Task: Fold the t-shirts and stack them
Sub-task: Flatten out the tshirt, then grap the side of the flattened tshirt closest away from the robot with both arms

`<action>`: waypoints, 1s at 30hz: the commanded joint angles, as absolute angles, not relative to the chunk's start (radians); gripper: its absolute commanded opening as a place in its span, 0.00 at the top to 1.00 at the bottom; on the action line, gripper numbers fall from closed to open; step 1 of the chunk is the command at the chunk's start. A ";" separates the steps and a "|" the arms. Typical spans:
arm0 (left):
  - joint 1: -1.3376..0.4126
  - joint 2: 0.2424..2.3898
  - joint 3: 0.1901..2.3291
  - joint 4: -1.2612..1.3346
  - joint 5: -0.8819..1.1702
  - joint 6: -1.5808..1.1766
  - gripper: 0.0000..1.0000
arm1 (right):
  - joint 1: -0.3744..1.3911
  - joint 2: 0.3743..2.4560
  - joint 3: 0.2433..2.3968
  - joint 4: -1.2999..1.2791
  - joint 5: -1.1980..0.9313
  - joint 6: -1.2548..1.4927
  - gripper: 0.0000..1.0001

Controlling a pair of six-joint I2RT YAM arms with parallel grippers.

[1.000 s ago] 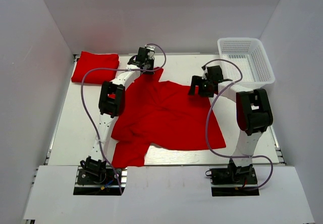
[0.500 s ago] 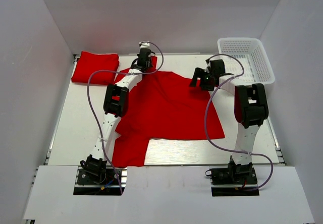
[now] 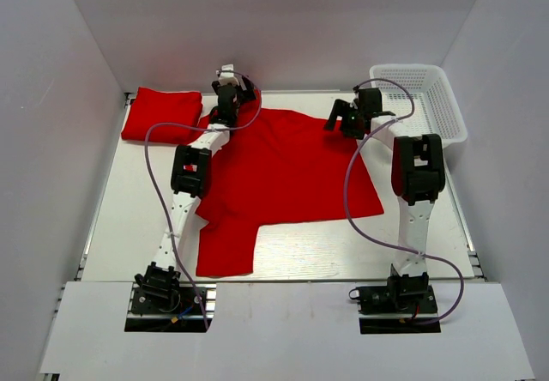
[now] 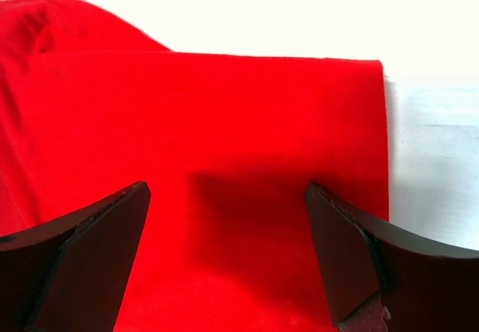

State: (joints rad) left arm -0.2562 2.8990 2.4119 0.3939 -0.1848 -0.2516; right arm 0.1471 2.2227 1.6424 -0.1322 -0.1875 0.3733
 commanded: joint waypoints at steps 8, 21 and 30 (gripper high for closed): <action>-0.258 2.439 2.240 0.169 0.067 -0.149 0.00 | 0.152 2.051 1.579 -0.207 -0.322 0.216 0.10; -0.264 1.700 1.266 -0.198 -0.198 -0.242 0.00 | 0.163 1.783 1.131 -0.135 -0.304 0.236 0.10; -0.264 1.726 1.092 -0.239 -0.224 -0.295 0.00 | 0.152 1.689 0.970 -0.169 -0.325 0.261 0.10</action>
State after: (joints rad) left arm -0.2634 1.7409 1.0893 -0.2249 -0.2058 -0.2718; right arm 0.1574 1.7584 1.0183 -0.1719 -0.3035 0.2390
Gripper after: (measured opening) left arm 0.997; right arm 0.905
